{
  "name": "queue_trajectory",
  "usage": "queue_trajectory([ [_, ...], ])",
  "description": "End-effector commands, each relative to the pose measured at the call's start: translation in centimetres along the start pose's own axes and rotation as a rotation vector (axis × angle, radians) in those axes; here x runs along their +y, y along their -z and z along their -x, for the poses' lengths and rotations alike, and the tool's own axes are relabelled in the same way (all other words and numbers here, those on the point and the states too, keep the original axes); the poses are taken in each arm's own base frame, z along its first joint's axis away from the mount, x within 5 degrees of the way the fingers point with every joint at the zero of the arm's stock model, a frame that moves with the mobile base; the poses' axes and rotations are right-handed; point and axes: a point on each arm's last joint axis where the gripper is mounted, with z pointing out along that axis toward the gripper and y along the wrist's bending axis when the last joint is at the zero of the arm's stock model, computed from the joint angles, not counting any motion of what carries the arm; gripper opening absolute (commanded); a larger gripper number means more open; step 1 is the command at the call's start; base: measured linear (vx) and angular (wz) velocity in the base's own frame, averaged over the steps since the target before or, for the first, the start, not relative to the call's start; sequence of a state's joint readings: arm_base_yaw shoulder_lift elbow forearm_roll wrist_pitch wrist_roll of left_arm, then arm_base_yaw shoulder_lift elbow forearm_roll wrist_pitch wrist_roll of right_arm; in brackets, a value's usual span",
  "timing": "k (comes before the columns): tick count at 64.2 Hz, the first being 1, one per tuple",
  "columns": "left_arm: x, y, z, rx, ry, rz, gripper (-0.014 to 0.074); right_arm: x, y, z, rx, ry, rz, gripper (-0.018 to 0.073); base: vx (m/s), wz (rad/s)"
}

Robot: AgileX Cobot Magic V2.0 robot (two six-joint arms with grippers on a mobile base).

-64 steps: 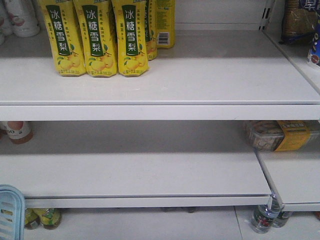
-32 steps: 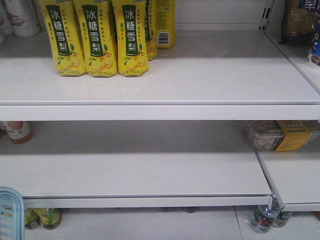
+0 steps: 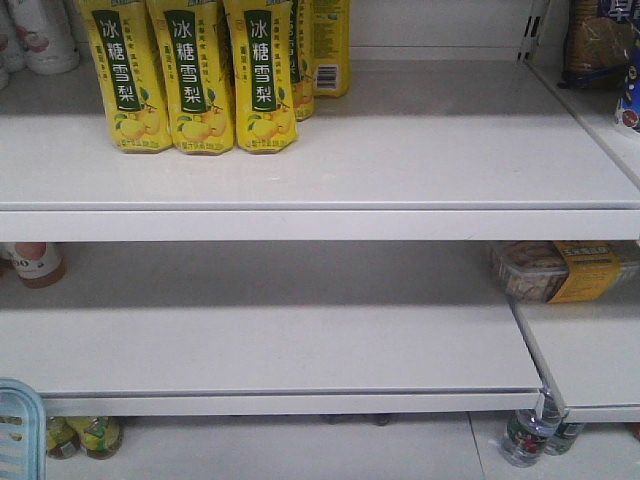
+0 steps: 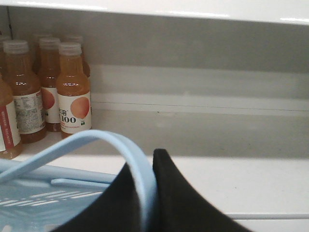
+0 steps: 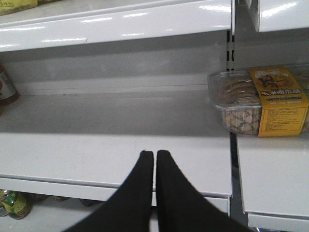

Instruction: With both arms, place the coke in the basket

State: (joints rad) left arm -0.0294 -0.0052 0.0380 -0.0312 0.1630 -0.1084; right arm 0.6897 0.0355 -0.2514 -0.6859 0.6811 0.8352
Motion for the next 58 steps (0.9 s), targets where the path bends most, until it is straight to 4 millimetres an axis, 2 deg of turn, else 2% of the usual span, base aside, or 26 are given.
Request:
queue_trajectory([
  [1, -0.29, 0.55, 2.46, -0.205, -0.052, -0.017, -0.0006, 0.35, 0.28, 1.28, -0.071, 0.027, 0.030, -0.0002, 0.00, 0.00],
  [58, -0.29, 0.54, 2.44, -0.203, -0.052, -0.017, -0.0006, 0.32, 0.25, 1.22, -0.069, 0.030, 0.027, -0.0002, 0.00, 0.00],
])
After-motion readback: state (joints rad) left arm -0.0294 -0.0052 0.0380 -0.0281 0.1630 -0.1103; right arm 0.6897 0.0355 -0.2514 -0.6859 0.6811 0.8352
